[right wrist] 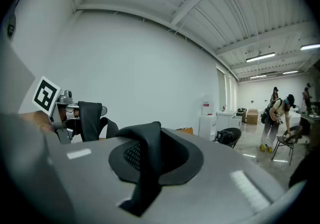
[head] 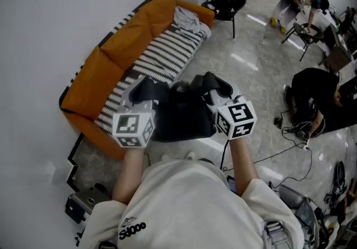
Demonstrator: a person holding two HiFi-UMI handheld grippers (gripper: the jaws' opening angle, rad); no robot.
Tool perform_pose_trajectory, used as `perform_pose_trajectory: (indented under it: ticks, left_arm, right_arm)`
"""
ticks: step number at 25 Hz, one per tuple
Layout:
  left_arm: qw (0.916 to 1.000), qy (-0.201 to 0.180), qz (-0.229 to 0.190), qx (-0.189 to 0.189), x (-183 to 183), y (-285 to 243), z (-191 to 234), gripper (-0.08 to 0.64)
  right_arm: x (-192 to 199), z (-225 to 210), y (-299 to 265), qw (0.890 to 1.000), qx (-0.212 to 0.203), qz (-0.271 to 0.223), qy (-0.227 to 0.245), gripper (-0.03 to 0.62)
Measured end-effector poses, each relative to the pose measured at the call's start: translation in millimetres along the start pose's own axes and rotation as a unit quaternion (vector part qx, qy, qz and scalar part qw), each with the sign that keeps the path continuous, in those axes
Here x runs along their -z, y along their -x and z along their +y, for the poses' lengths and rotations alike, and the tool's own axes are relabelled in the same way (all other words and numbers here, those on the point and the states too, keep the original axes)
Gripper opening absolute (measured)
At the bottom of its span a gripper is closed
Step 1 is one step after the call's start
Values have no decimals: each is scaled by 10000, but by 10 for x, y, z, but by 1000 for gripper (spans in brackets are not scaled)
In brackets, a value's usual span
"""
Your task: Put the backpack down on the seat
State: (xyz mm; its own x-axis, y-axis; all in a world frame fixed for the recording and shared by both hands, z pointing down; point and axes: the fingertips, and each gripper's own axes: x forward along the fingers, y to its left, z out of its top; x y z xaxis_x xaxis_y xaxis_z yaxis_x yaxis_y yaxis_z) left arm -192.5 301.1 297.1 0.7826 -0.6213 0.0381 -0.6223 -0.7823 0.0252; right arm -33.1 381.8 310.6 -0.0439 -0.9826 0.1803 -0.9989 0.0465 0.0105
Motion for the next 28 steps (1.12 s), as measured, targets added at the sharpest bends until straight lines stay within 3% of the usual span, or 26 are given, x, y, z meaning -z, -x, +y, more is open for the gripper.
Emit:
perform_pose_trajectory:
  ticks: [9,28]
  left_arm:
    - [10000,-33,25,-35,34,-53,-37,9]
    - [9984,155,205,-496,196,-397,-162,9]
  right_arm:
    - [36,-71,-55,10000,-56,-25,-27,26]
    - [137,-499,-367,9985,-514,187,-37,26]
